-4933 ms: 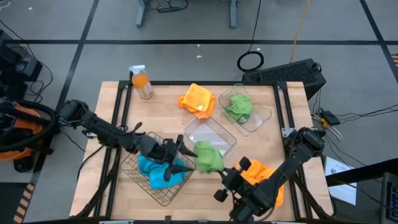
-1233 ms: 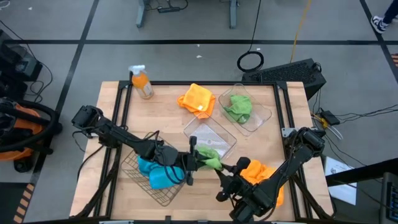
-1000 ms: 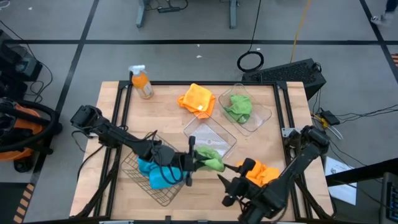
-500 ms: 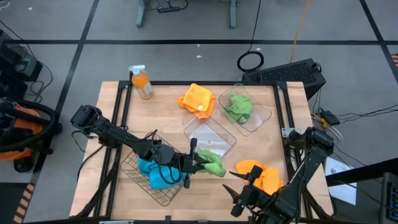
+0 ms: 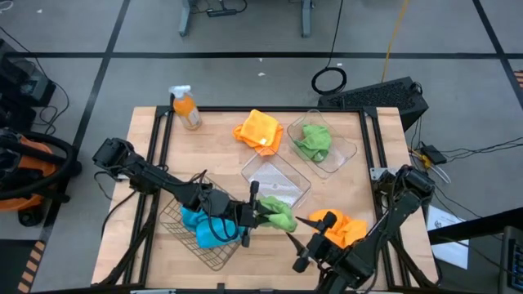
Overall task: Sort microfiber towel by color & place in baskets
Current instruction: Put the green microfiber towel into the top transparent bin
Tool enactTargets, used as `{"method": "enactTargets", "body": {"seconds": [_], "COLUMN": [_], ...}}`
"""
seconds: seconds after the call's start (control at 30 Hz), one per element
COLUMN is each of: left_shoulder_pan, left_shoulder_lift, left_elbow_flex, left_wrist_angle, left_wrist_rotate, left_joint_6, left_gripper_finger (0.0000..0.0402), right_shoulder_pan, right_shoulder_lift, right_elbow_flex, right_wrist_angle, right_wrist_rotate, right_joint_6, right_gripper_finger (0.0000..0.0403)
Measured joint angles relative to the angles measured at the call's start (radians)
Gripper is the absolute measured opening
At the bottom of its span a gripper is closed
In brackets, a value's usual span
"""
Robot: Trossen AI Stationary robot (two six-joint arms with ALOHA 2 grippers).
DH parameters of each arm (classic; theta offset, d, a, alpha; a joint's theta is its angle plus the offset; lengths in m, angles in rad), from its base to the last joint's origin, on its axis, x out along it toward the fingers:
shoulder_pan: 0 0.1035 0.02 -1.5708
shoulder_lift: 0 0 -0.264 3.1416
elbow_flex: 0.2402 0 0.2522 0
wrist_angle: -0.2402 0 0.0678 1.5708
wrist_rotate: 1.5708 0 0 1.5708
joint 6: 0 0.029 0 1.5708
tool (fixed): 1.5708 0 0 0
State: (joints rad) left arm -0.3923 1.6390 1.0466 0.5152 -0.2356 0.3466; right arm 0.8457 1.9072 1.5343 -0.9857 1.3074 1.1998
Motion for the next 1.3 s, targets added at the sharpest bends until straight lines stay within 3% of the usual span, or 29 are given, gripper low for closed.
{"method": "enactTargets", "body": {"seconds": [0.13,0.43,0.8,0.97,1.17,1.3], "left_shoulder_pan": [0.0,0.0,-0.003,-0.007,-0.019,-0.021], "left_shoulder_lift": [0.0,0.0,0.0,0.0,0.0,0.0], "left_elbow_flex": [0.0,0.0,0.0,0.001,0.001,0.001], "left_wrist_angle": [0.0,0.0,0.003,0.011,0.002,0.002], "left_wrist_rotate": [0.0,0.002,0.004,0.039,0.049,0.049], "left_joint_6": [0.0,0.0,0.0,-0.001,-0.001,-0.001], "left_gripper_finger": [0.0022,0.0022,0.0039,0.0042,0.0043,0.0043], "right_shoulder_pan": [-0.032,-0.095,-0.113,-0.112,-0.112,-0.113], "right_shoulder_lift": [0.0,0.0,-0.011,-0.042,-0.052,-0.052], "right_elbow_flex": [-0.012,-0.012,-0.012,-0.012,-0.012,-0.012], "right_wrist_angle": [0.099,0.43,0.434,0.429,0.434,0.426], "right_wrist_rotate": [-0.009,-0.153,-0.119,-0.091,-0.078,-0.078], "right_joint_6": [-0.09,-0.539,-0.54,-0.501,-0.573,-0.572], "right_gripper_finger": [0.0238,0.0232,0.0148,0.0162,0.0197,0.0168]}}
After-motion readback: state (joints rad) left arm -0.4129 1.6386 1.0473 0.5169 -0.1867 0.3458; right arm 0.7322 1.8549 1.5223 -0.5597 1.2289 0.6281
